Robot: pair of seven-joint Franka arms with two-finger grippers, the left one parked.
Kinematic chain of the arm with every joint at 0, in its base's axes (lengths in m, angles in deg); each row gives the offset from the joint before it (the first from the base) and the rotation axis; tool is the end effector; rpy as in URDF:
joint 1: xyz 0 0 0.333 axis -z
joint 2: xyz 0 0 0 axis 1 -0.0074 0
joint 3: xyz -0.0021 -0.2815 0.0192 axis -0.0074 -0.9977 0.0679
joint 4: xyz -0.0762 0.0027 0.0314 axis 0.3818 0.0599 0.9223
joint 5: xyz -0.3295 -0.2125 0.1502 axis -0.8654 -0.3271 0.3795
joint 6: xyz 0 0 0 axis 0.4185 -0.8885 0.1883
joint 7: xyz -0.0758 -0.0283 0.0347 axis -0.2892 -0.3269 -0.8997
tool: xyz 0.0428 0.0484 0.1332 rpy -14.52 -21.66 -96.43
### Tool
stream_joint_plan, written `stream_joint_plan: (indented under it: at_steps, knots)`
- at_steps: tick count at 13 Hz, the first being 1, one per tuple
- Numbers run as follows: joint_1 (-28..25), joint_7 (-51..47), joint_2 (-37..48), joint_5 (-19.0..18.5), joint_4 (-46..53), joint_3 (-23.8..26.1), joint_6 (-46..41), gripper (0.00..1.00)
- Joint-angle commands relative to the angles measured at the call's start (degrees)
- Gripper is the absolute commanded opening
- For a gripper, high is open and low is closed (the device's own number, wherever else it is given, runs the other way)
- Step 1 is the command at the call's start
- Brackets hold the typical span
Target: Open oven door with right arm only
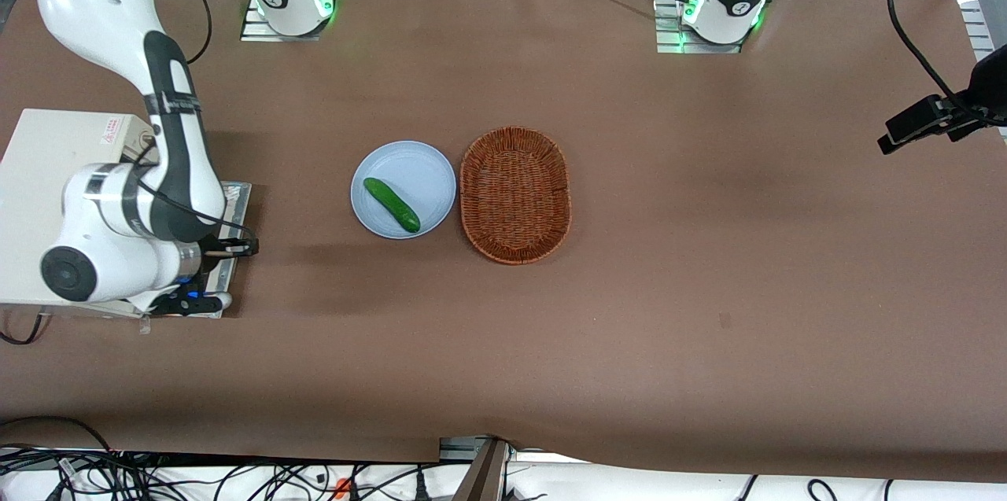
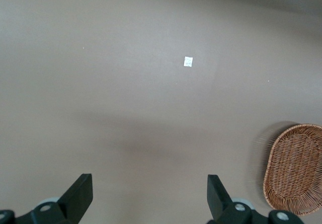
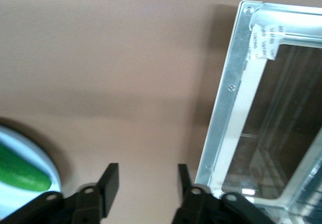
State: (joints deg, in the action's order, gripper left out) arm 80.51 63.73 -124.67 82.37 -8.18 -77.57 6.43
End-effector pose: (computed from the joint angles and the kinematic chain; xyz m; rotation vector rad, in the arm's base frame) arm 0.6796 0.0247 0.2332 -3.0430 -0.0986 0.5224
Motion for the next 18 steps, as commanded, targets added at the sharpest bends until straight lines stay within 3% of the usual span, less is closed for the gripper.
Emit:
stream_joint_plan:
  at_steps: [1,4,9,11,14,16,18]
  knots:
    - [0.4,2.0,4.3,0.0,-0.8,-0.8,-3.9,1.0]
    - [0.4,2.3,8.7,0.1,-0.7,-1.7,-7.8,1.0]
    - [0.4,13.0,14.7,0.1,1.6,-5.4,-13.7,1.0]
    - [0.4,12.2,15.6,0.0,4.6,-5.7,-18.7,1.0]
    - [0.2,11.8,21.0,-1.2,3.9,-5.9,-19.5,1.0]
    - [0.3,6.8,23.4,-1.5,3.6,-5.5,-22.4,1.0]
    - [0.4,5.6,26.1,-4.0,3.3,-4.2,-23.1,1.0]
